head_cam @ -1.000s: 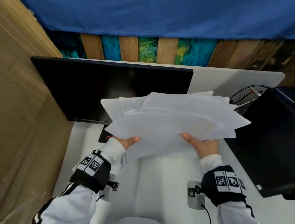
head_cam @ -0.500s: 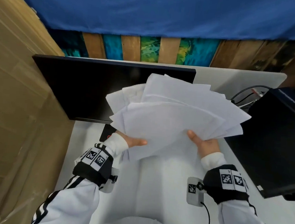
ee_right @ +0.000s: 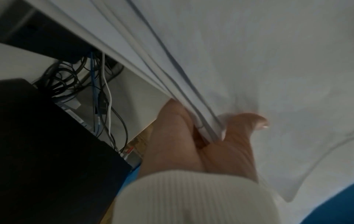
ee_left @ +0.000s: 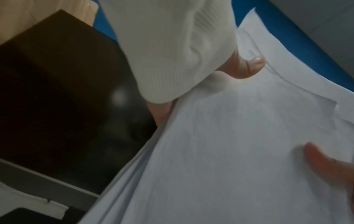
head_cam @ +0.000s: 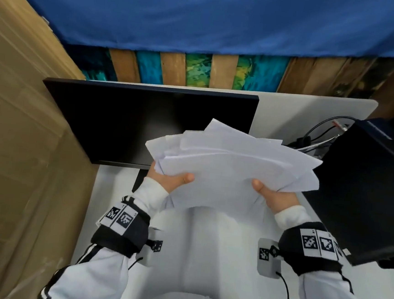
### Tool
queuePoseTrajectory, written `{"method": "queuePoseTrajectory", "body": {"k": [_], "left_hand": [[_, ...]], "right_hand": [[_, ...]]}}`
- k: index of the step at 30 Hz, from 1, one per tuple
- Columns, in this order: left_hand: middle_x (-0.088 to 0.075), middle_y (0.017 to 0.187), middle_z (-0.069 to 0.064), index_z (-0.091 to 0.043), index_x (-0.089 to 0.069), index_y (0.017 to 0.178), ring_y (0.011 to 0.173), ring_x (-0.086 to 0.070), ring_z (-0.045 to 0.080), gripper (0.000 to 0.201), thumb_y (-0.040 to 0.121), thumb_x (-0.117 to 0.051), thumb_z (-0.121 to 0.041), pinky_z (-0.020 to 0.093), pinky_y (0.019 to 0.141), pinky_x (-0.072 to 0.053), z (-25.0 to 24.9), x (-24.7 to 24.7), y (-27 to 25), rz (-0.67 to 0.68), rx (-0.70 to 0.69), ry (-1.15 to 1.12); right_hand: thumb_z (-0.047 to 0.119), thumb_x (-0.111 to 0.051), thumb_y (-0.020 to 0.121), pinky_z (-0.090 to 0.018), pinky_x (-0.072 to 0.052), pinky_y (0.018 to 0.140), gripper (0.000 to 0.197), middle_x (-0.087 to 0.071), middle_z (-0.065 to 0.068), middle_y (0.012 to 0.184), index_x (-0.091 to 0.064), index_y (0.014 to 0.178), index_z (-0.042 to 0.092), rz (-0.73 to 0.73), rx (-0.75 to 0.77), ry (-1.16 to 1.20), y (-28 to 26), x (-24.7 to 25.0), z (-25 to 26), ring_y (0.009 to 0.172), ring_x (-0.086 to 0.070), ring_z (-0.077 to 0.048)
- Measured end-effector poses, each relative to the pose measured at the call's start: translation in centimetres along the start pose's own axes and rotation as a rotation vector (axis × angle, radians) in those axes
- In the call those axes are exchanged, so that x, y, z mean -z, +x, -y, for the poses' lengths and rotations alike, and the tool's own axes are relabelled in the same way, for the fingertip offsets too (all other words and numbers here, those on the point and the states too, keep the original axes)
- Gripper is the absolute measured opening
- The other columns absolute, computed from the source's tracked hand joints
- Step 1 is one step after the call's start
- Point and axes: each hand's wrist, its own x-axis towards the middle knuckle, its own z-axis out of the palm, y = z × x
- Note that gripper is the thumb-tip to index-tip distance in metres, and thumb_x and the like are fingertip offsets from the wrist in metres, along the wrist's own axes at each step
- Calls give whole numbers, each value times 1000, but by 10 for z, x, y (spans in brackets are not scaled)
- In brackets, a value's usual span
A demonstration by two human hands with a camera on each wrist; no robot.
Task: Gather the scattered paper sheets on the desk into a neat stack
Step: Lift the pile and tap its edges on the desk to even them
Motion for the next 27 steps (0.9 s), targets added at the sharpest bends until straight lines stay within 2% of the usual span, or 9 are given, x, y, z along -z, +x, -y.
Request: {"method": "queuePoseTrajectory", "body": {"k": [1,3,6,8,12,19,22,25,27], "left_hand": [[-74,87,-5,-13,-62,99,80,-70,9,54,49,-83,-16,20,65,-57,-1,2,-3,35,-5,0],[-76,72,-16,-21,-65,92,72,-70,3,32,67,-78,-4,11,55,-52,-2,1,-8,60,-25,14],[-72,100,-4,-13,-68,107,91,-67,12,36,72,-75,-18,21,72,-54,2,-4,-11,-6,-36,-24],[-68,105,-1,-18,-73,98,94,-64,15,36,64,-75,-32,29,82,-52,1,-8,-8,-113,-26,-57],[-66,91,-9,-24,-66,109,79,-64,8,40,72,-72,-36,23,71,-51,-4,-16,-4,-341,8,-148],[-64,76,-7,-17,-68,94,67,-63,8,30,68,-76,-31,17,63,-52,-13,-33,3,-535,33,-170],[-66,71,-10,-18,-70,82,74,-62,12,7,78,-65,-21,30,76,-47,-14,-27,5,-509,20,-171],[-69,68,-20,-18,-72,88,69,-61,-3,20,81,-57,-31,30,76,-44,-19,-30,-2,-394,-9,-123],[-68,74,-18,-23,-72,83,80,-60,4,20,75,-61,-38,31,83,-46,-20,-33,-4,-342,-102,-57]], "right_hand": [[13,-71,77,-15,-37,81,48,-55,-2,106,-55,121,4,11,1,-6,1,1,-3,102,-50,-16],[8,-71,76,-10,-45,65,48,-57,-2,105,-54,121,6,55,6,-17,2,0,-11,101,-53,-17],[3,-72,74,-1,-44,45,44,-61,-1,94,-56,115,11,103,-1,-8,1,-6,-16,83,-61,-14],[5,-72,74,-5,-47,51,41,-60,2,88,-56,112,13,94,-3,-18,0,-6,-16,78,-58,-13],[6,-74,73,-27,-40,83,47,-59,-3,99,-56,117,10,126,5,-54,3,0,-18,97,-55,-19],[3,-75,70,-28,-42,81,35,-61,10,81,-59,98,18,190,9,-66,6,1,-23,89,-57,-19],[4,-75,72,-17,-44,70,38,-61,10,81,-59,105,14,213,37,-93,5,3,-24,91,-59,-20],[3,-72,74,1,-43,48,33,-59,8,80,-56,100,15,202,43,-60,4,1,-24,73,-55,-3],[-2,-71,74,4,-41,45,35,-59,9,79,-56,103,12,199,67,-31,5,-1,-23,68,-55,3]]}}
